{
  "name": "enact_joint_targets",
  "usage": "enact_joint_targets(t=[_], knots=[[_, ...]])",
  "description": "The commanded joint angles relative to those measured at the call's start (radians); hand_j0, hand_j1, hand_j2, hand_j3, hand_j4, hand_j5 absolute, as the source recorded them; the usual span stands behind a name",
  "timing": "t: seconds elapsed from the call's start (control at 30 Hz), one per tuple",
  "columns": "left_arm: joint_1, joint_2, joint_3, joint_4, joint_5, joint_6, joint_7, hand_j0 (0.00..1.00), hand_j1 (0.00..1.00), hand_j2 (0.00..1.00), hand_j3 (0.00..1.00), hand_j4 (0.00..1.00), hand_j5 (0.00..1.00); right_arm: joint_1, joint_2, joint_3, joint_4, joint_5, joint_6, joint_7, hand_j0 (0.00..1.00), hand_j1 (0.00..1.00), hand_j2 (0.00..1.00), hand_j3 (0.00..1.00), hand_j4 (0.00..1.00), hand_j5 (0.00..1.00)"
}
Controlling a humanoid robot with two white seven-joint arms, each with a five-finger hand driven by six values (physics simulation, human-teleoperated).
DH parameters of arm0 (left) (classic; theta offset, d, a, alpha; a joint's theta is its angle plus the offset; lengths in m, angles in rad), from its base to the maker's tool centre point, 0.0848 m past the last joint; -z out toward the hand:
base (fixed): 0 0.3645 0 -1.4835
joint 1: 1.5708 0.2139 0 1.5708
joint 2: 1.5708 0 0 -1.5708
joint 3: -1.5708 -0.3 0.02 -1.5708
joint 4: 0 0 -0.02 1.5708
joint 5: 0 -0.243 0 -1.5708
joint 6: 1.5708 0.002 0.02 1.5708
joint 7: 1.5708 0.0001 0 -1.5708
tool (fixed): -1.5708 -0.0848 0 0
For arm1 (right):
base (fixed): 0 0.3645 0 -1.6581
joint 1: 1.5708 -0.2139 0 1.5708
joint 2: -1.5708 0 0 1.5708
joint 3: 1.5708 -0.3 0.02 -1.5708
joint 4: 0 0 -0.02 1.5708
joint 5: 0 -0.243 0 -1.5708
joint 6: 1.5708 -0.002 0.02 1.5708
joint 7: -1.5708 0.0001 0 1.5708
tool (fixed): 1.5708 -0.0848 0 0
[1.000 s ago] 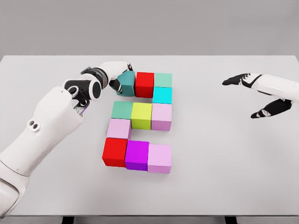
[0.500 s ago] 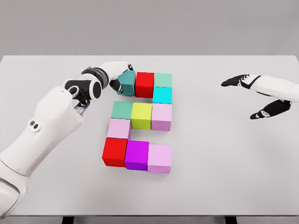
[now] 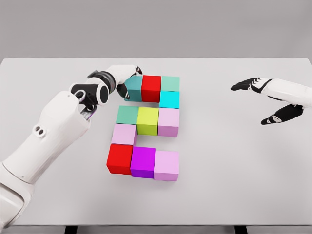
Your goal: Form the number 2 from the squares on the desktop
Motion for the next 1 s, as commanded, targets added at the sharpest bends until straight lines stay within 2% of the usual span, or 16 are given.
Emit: enact_joint_targets(t=[0.0,0.37,0.47,0.53,0.57,0.63,0.7,0.77,0.8,0.83,0.87,0.93,0.97], knots=[[0.0,0.001,0.0,0.0,-0.004,-0.003,0.0,0.95,0.95,0.95,0.95,0.95,0.95,0.0,-0.001,-0.001,0.0,-0.008,0.003,0.0,1.0,1.0,1.0,1.0,1.0,1.0],[-0.003,0.013,0.01,-0.014,0.002,-0.012,0.0,1.0,1.0,1.0,1.0,1.0,1.0,0.0,-0.001,0.001,-0.002,-0.003,0.003,0.0,1.0,1.0,1.0,1.0,1.0,1.0],[0.0,0.076,0.014,-0.088,0.01,-0.015,0.0,1.0,1.0,1.0,1.0,1.0,1.0,0.0,-0.001,-0.001,0.0,-0.003,0.003,0.0,1.0,1.0,1.0,1.0,1.0,1.0],[0.008,0.122,0.051,-0.132,0.023,-0.018,0.0,1.0,1.0,1.0,1.0,1.0,1.0,0.0,-0.001,0.001,0.0,-0.003,0.003,0.0,1.0,1.0,1.0,1.0,1.0,1.0],[0.012,0.168,0.068,-0.158,0.051,-0.019,0.0,1.0,1.0,1.0,1.0,1.0,1.0,0.0,-0.003,-0.001,0.0,-0.003,0.003,0.0,1.0,1.0,1.0,1.0,1.0,1.0],[0.015,0.289,0.082,-0.229,0.147,-0.119,0.0,1.0,1.0,1.0,1.0,1.0,1.0,0.0,-0.003,-0.001,0.0,-0.003,0.003,0.0,1.0,1.0,1.0,1.0,1.0,1.0],[0.02,0.429,0.152,-0.252,0.307,-0.483,0.0,1.0,1.0,1.0,1.0,1.0,1.0,0.002,-0.003,-0.001,0.0,-0.003,0.003,0.0,1.0,1.0,1.0,1.0,1.0,1.0],[0.038,0.526,0.191,-0.247,0.421,-0.787,0.0,1.0,1.0,1.0,1.0,1.0,1.0,0.0,-0.003,0.001,0.0,-0.003,0.003,0.0,1.0,1.0,1.0,1.0,1.0,1.0],[0.074,0.576,0.249,-0.244,0.493,-1.03,0.0,1.0,1.0,1.0,1.0,1.0,1.0,0.0,-0.003,-0.001,0.0,-0.003,0.003,0.0,1.0,1.0,1.0,1.0,1.0,1.0],[0.118,0.599,0.301,-0.23,0.537,-1.11,0.0,1.0,1.0,1.0,1.0,1.0,1.0,0.0,-0.003,0.001,0.0,-0.003,0.003,0.0,1.0,1.0,1.0,1.0,1.0,1.0],[0.152,0.601,0.345,-0.207,0.571,-1.11,0.0,1.0,1.0,1.0,1.0,1.0,1.0,0.0,-0.003,-0.001,0.0,-0.003,0.003,0.0,1.0,1.0,1.0,1.0,1.0,1.0],[0.261,0.601,0.477,-0.112,0.695,-1.11,0.0,1.0,1.0,1.0,1.0,1.0,1.0,0.0,-0.003,-0.001,0.001,-0.003,0.003,0.0,1.0,1.0,1.0,1.0,1.0,1.0],[0.299,0.599,0.514,-0.072,0.729,-1.11,0.0,1.0,1.0,1.0,1.0,1.0,1.0,0.0,-0.003,-0.001,0.001,-0.003,0.003,0.0,1.0,1.0,1.0,1.0,1.0,1.0]])
